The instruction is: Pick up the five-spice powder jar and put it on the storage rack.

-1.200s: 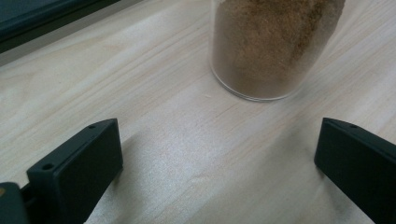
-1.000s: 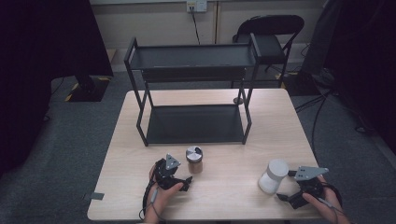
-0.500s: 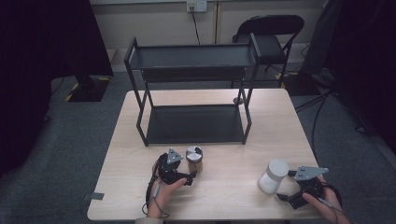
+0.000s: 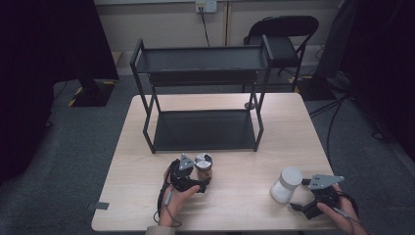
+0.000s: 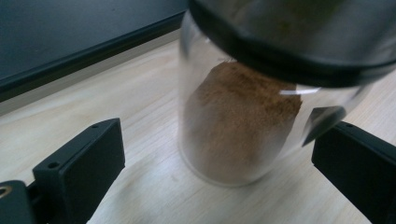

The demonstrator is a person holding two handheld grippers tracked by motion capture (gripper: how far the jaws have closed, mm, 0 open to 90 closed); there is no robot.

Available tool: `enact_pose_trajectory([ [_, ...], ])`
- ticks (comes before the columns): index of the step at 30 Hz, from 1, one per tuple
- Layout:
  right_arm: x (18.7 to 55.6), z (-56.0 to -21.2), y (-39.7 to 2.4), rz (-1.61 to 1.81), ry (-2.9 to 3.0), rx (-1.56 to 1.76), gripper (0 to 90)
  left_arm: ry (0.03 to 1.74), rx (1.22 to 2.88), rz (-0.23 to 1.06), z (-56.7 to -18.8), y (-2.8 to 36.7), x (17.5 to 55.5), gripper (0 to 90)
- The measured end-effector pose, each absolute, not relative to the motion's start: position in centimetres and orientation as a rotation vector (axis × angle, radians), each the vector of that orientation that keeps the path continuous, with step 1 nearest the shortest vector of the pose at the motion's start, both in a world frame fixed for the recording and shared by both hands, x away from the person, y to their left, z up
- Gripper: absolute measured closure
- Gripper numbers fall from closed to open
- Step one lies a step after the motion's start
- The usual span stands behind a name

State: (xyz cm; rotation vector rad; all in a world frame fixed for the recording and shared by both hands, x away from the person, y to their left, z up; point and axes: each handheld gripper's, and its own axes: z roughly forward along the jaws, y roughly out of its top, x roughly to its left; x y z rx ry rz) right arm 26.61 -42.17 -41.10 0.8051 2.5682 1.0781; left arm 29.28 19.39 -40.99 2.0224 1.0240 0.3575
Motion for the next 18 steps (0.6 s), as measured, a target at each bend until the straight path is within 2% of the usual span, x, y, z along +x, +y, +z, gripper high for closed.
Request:
enact_pose_trajectory([
  [11,26.6,-41.1,-42.2,1.078,2.568,0.805,0.0,1.005,2.035,0.363,-41.3,18.1,29.9,7.0],
  [18,26.6,-41.1,-42.2,1.078,2.568,0.805,0.0,0.995,2.031,0.399,-41.6,17.7,29.7,15.3],
])
